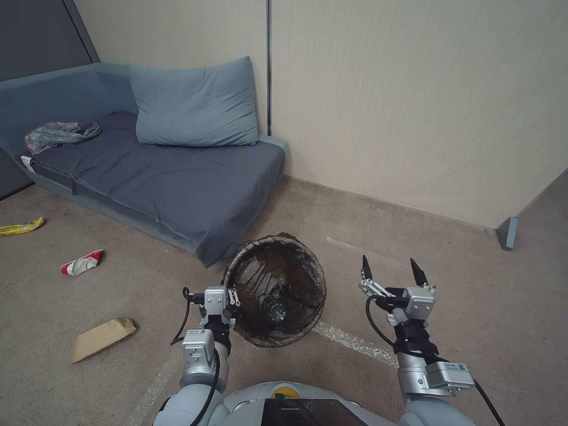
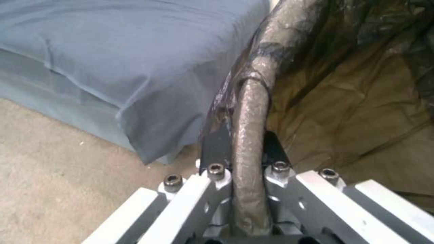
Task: Pick up the trash bin, then pick up the garbage from the floor and place it into the trash bin.
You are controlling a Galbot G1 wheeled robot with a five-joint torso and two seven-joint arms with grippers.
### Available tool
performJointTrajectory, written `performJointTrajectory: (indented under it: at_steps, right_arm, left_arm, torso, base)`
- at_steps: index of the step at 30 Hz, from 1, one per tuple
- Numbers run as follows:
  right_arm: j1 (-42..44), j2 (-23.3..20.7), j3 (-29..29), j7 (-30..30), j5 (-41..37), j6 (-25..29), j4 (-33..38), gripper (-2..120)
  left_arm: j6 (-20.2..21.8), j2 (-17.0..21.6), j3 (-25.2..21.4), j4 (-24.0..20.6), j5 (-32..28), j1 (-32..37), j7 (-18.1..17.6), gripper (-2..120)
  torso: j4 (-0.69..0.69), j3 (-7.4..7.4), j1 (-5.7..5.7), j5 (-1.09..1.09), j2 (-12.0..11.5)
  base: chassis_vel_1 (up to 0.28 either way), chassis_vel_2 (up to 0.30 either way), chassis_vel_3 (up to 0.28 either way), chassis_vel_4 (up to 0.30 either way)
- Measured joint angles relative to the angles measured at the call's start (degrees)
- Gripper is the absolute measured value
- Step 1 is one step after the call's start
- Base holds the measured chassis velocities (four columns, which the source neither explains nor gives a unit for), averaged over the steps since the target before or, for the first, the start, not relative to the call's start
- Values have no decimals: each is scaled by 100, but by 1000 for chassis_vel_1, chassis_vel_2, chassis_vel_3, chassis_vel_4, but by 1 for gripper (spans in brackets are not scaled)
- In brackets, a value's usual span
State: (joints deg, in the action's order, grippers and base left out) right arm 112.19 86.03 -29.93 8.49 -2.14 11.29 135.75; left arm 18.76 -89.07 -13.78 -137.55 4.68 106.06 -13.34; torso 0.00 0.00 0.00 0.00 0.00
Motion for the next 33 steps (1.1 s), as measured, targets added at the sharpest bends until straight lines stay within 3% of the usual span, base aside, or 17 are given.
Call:
performJointTrajectory:
  at_steps: [33]
  right_arm:
    - [-335, 130, -234, -543, 73, 327, -119, 100]
  left_arm:
    - [36, -17, 32, -107, 22, 79, -21, 0]
  torso:
    - [0, 0, 0, 0, 0]
  base:
    - [73, 78, 76, 76]
